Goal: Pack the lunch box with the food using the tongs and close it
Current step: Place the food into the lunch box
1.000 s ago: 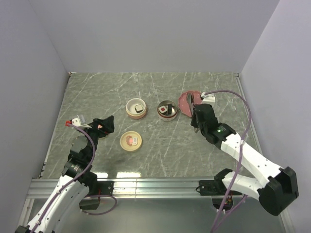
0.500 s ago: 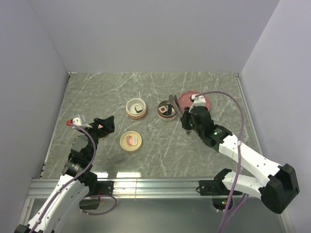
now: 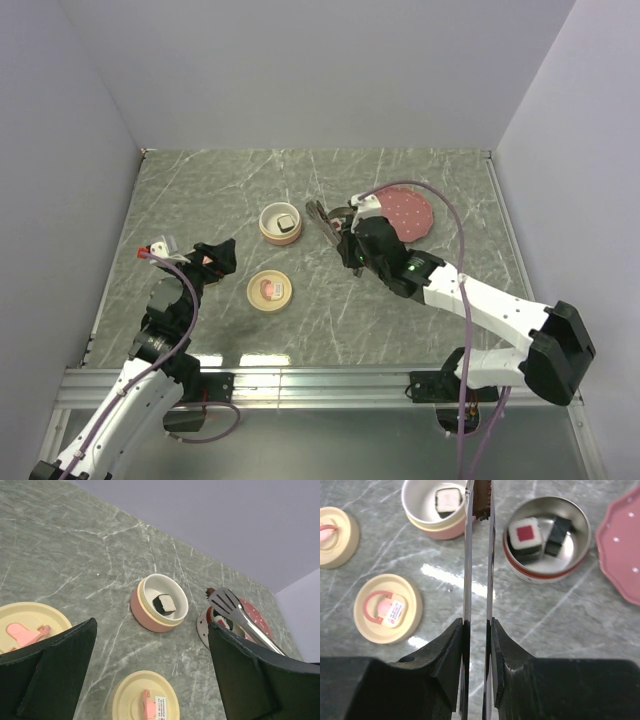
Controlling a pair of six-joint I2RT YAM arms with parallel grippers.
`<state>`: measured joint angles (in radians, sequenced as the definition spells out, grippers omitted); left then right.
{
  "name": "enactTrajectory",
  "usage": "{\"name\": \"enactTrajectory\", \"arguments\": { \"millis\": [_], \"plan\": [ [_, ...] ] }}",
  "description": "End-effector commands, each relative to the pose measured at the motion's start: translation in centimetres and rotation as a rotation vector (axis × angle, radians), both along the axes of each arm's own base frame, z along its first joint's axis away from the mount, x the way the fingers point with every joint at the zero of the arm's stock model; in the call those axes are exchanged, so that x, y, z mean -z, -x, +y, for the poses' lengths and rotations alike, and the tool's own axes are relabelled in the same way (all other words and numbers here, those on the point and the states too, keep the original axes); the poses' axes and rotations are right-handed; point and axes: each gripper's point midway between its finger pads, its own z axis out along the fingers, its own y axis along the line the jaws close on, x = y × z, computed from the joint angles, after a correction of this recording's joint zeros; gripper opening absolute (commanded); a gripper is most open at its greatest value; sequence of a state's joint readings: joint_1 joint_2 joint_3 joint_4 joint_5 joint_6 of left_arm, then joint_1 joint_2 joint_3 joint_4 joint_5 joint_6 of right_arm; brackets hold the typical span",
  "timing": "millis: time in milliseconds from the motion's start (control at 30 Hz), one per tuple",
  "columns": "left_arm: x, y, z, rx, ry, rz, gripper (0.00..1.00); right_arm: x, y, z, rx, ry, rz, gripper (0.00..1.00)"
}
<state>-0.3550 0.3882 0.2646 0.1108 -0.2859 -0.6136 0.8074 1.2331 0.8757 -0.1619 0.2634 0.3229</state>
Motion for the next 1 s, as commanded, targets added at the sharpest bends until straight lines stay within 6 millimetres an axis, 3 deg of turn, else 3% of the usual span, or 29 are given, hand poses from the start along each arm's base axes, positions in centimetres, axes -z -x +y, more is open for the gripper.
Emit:
{"name": "enactTrajectory", "arguments": {
  "millis": [0, 433, 833, 967],
  "plan": [
    [-0.9, -0.1, 0.0, -0.002, 0.012, -0.034, 1.00, -3.7, -1.4, 2.5, -0.021, -0.070, -0.090, 0.01],
    [-0.7, -0.2, 0.0, -0.005, 0.009, -0.025, 1.00, -2.7, -2.6, 7.3, -0.120, -0.075, -0.072, 0.01],
    [-0.6, -0.2, 0.0, -0.005, 0.008, -0.022, 0.99, -2.0, -3.1, 9.3, -0.169, -0.062, -0.057, 0.01],
    [-0.6, -0.3, -0.1, -0.002, 0.008, -0.021, 0.99, -1.5, -3.2, 9.5, -0.171, -0.047, -0.047, 0.06]
  ]
}}
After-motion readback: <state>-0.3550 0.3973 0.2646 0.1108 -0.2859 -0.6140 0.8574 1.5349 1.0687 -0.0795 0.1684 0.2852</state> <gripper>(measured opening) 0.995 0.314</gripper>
